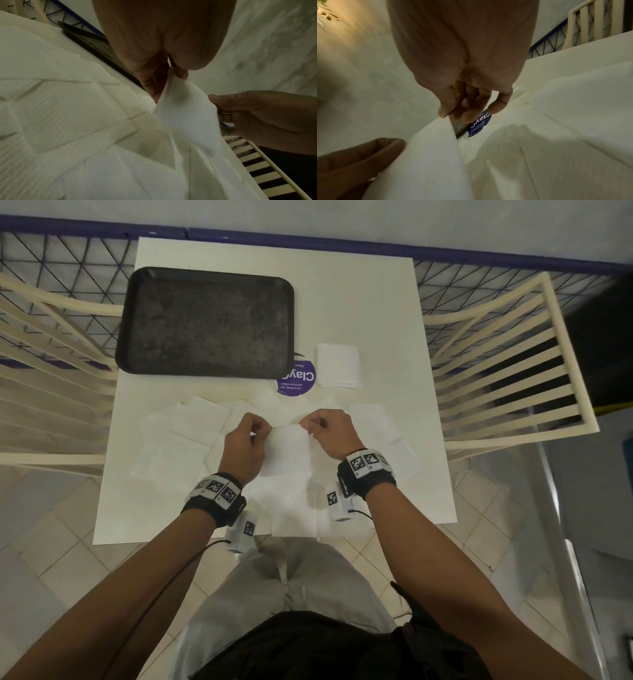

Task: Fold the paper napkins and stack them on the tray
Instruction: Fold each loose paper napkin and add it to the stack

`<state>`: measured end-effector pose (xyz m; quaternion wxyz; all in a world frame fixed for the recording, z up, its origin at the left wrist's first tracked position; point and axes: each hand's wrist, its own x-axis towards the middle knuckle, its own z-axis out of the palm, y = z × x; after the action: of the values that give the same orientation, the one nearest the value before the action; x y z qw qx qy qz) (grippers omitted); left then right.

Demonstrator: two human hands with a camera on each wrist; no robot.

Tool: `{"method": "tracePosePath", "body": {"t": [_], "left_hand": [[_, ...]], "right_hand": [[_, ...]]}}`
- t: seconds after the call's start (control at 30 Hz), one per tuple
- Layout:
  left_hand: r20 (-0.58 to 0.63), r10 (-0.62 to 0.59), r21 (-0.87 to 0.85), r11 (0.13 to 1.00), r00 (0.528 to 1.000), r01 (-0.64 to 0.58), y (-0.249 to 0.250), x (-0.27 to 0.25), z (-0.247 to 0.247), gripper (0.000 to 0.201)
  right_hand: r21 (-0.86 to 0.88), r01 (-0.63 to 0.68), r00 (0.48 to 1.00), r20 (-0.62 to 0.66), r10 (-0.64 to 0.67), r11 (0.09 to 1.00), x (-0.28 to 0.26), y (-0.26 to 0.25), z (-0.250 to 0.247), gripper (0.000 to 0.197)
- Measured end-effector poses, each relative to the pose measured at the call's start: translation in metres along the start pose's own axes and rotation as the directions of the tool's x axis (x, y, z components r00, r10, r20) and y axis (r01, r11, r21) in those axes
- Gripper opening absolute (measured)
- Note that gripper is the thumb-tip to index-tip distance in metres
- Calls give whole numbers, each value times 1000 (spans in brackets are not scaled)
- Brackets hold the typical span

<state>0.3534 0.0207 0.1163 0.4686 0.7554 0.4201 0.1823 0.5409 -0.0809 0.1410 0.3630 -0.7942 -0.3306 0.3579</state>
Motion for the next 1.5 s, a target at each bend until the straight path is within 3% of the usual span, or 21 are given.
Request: {"method": "tracePosePath", "body": {"t": [0.17, 0.33, 0.53, 0.7, 0.87, 1.0, 1.3, 1.4, 1.5], "left_hand": [[-24, -27, -4, 1000, 999, 27, 4, 1, 4, 6], [-89, -52, -2, 999, 995, 52, 10, 6, 4, 9], [-120, -112, -12, 994, 986, 111, 10, 15, 7, 11], [-9, -196, -117, 974, 981, 194, 15, 15, 14, 24], [202, -260, 3, 964, 944, 265, 0, 8, 24, 13], [281, -316, 78, 949, 906, 306, -10, 3, 32, 14], [272, -413, 180, 909, 869, 375, -18, 7, 44, 12], [247, -423, 205, 902, 872, 379, -22, 10, 43, 5], [169, -425, 247, 892, 889, 380, -23, 12, 44, 12]], "right_hand": [[94, -54, 997, -50, 59, 994, -6, -5, 10, 10], [112, -192, 981, 32, 190, 975, -13, -7, 15, 33], [0, -116, 992, -48, 116, 993, -10, 3, 17, 11], [-7, -123, 978, -169, 120, 992, 19, 8, -10, 13], [2, -166, 933, -323, 158, 986, 70, 13, -57, 19], [17, -241, 897, -378, 230, 970, 110, 19, -79, 23], [-31, -352, 876, -364, 318, 935, 155, 32, -84, 21], [-79, -367, 878, -359, 317, 927, 156, 37, -82, 22], [-80, -362, 875, -372, 308, 929, 153, 42, -81, 23]]}}
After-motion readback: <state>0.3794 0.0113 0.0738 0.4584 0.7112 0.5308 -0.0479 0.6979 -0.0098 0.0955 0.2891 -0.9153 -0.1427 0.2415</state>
